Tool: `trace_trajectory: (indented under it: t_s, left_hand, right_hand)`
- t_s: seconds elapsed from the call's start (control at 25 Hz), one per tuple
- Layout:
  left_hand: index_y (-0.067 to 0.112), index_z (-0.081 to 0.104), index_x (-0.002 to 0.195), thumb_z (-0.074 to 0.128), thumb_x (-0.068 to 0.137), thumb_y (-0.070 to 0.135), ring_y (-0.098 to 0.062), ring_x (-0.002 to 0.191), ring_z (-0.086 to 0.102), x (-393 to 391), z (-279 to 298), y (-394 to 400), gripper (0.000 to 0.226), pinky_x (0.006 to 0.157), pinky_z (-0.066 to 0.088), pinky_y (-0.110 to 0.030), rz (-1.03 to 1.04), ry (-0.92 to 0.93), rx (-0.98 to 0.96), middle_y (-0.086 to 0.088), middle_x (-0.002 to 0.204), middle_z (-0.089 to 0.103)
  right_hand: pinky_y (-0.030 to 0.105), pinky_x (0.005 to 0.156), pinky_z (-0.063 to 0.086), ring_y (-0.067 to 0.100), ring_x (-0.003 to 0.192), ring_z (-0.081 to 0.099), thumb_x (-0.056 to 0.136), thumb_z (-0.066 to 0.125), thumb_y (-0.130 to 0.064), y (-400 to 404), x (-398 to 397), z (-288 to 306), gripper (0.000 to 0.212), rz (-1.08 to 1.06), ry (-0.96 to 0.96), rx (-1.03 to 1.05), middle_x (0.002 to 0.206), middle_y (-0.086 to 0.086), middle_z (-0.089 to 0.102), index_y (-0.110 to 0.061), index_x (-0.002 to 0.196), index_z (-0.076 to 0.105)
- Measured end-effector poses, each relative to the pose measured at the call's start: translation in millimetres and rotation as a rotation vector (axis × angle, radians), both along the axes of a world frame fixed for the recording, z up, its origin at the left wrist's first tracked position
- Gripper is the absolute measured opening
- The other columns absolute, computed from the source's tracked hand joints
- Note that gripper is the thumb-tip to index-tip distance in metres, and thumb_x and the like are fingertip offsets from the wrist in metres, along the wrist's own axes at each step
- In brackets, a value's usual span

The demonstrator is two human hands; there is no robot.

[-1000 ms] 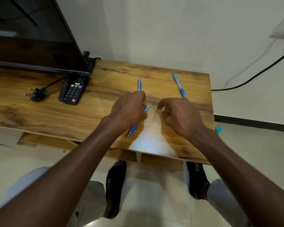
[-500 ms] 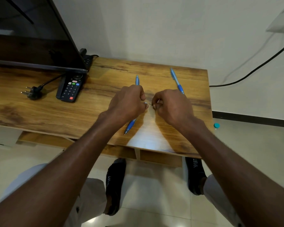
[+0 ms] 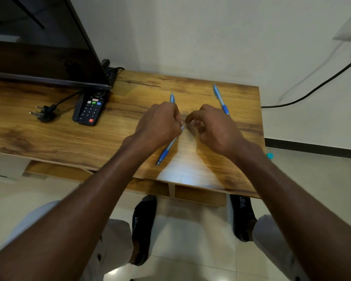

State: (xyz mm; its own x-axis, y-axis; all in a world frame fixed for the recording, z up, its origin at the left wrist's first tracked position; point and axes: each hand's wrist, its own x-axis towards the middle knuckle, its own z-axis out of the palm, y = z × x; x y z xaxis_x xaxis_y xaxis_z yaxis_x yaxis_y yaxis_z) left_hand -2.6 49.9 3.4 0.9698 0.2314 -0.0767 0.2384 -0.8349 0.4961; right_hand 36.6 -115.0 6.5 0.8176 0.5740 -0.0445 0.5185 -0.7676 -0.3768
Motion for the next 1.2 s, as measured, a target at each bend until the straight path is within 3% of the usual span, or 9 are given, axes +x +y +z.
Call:
trace_trajectory:
  t_s: [0.08, 0.24, 0.64, 0.76, 1.0, 1.2]
  left_hand:
    - [0.028, 0.068, 0.093, 0.073, 0.096, 0.022, -0.006, 0.069, 0.059, -0.5, 0.9, 2.7, 0.008, 0.053, 0.038, -0.025, 0.004, -0.001, 0.009, 0.01, 0.086, 0.065]
    - [0.026, 0.07, 0.098, 0.07, 0.098, 0.025, -0.008, 0.075, 0.061, -2.4, 2.4, 3.9, 0.001, 0.054, 0.041, -0.027, 0.007, 0.005, 0.013, 0.008, 0.091, 0.067]
    - [0.027, 0.068, 0.098, 0.07, 0.099, 0.035, -0.003, 0.071, 0.053, -2.1, 5.2, 3.3, 0.008, 0.054, 0.034, -0.022, -0.005, 0.016, -0.001, 0.014, 0.083, 0.057]
    - [0.028, 0.068, 0.096, 0.07, 0.098, 0.032, -0.004, 0.072, 0.054, -1.3, 5.3, 2.9, 0.006, 0.055, 0.035, -0.023, -0.008, 0.01, 0.004, 0.011, 0.088, 0.061]
    - [0.028, 0.068, 0.102, 0.07, 0.098, 0.032, -0.013, 0.089, 0.062, 1.7, 2.6, 1.3, 0.005, 0.065, 0.044, -0.029, 0.012, 0.01, 0.008, 0.008, 0.1, 0.064]
    - [0.029, 0.066, 0.097, 0.071, 0.098, 0.032, -0.004, 0.074, 0.053, 4.7, 0.3, 1.1, 0.006, 0.056, 0.034, -0.022, 0.012, 0.0, 0.009, 0.014, 0.087, 0.057]
  right_hand:
    - [0.048, 0.088, 0.058, 0.024, 0.11, 0.063, 0.095, 0.07, -0.013, -3.5, 3.9, 2.4, 0.047, 0.119, 0.067, -0.042, 0.124, 0.001, 0.058, -0.03, 0.138, 0.066]
    - [0.046, 0.091, 0.058, 0.022, 0.116, 0.06, 0.091, 0.078, -0.015, -9.4, 8.0, 0.3, 0.062, 0.144, 0.07, -0.121, 0.132, -0.001, 0.053, -0.036, 0.146, 0.058]
    - [0.048, 0.091, 0.057, 0.02, 0.116, 0.058, 0.088, 0.082, -0.03, -12.4, 6.7, -2.1, 0.058, 0.105, 0.047, -0.1, 0.126, -0.004, 0.056, -0.038, 0.142, 0.061]
    - [0.048, 0.094, 0.054, 0.021, 0.12, 0.052, 0.089, 0.082, -0.027, -13.7, 6.2, -2.5, 0.063, 0.138, 0.03, -0.095, 0.13, -0.004, 0.053, -0.042, 0.145, 0.057]
    - [0.046, 0.094, 0.053, 0.022, 0.118, 0.048, 0.091, 0.077, -0.015, -16.1, 5.6, -1.1, 0.053, 0.163, -0.029, -0.103, 0.134, -0.006, 0.05, -0.044, 0.135, 0.066]
    - [0.049, 0.097, 0.053, 0.023, 0.122, 0.048, 0.089, 0.081, -0.023, -14.9, 4.1, 0.8, 0.047, 0.152, -0.003, -0.107, 0.134, -0.005, 0.052, -0.043, 0.13, 0.069]
